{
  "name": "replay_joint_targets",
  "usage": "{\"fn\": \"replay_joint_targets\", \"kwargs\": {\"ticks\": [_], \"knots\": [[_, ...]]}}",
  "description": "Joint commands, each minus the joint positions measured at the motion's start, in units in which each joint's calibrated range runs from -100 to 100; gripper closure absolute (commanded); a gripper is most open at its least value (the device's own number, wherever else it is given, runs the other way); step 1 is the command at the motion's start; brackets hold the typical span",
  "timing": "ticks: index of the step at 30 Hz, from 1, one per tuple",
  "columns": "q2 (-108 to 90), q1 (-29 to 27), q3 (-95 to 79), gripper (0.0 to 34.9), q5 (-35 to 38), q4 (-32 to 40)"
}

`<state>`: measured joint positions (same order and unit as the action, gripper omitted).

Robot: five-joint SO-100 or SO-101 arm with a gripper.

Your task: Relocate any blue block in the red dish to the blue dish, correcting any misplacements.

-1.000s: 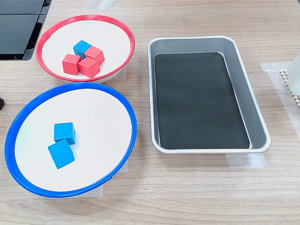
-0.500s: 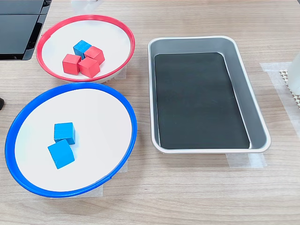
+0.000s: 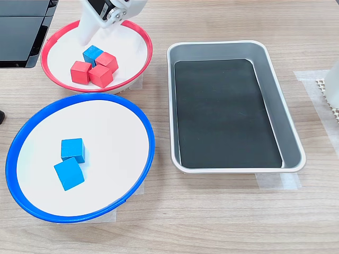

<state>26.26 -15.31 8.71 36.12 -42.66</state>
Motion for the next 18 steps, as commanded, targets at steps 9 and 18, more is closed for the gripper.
{"fn": "replay_joint_targets", "kwargs": {"ticks": [9, 18], "knots": [[2.61, -0.17, 1.35, 22.8, 0.00, 0.36], [3.47, 0.39, 1.98, 22.7, -0.24, 0.77]]}}
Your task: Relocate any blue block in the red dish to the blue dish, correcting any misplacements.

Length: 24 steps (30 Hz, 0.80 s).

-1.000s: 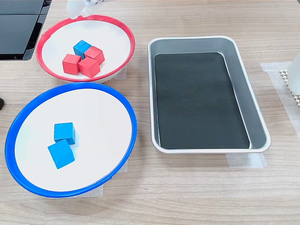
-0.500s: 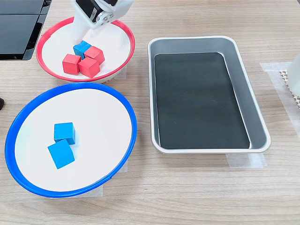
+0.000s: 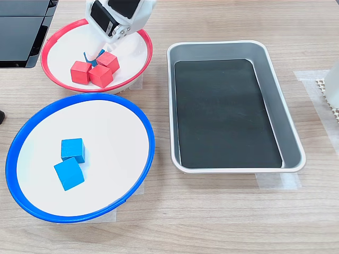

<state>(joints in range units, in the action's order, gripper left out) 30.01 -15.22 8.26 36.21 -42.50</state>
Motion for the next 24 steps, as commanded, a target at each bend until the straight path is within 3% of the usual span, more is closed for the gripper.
{"fn": "replay_joint_targets", "kwargs": {"ticks": [1, 24], "knots": [[-0.20, 0.40, 2.62, 22.7, -0.34, 0.61], [5.26, 0.40, 9.45, 22.9, -0.29, 0.03]]}}
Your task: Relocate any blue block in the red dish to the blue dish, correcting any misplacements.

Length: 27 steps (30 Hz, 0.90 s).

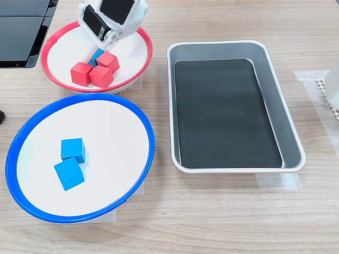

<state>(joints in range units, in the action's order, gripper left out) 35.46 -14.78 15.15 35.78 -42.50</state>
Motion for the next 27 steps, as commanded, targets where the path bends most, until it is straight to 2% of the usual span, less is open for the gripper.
{"fn": "replay_joint_targets", "kwargs": {"ticks": [1, 8, 11, 16, 27], "knots": [[-0.03, -0.23, 2.64, 22.9, 0.15, 0.03], [1.08, -1.17, 3.64, 24.2, 0.44, 0.03], [1.17, -1.46, 3.74, 27.2, 0.49, -0.14], [0.91, -1.55, 4.28, 34.4, 0.54, -2.12], [-4.04, -0.70, 5.10, 34.6, -2.20, -5.75]]}}
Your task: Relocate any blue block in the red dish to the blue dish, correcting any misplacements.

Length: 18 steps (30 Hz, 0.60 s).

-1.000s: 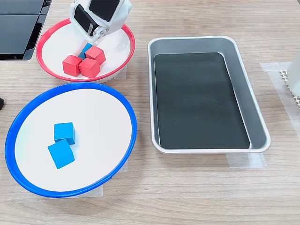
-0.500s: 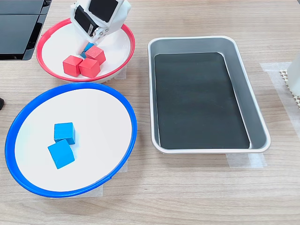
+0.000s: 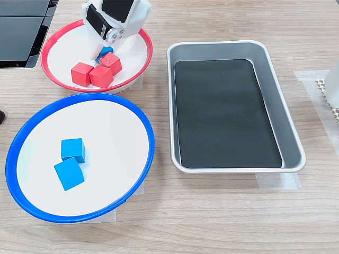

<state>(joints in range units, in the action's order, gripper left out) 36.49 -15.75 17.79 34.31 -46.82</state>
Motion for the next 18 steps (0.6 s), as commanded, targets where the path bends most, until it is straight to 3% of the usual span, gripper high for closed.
{"fn": "replay_joint_targets", "kwargs": {"ticks": [1, 10, 18], "knots": [[-6.00, 0.46, 2.56, 34.6, -1.22, -1.76], [-14.95, 4.03, 8.39, 34.6, -9.43, -6.79], [-27.06, 13.82, -2.36, 34.6, -17.34, -16.95]]}}
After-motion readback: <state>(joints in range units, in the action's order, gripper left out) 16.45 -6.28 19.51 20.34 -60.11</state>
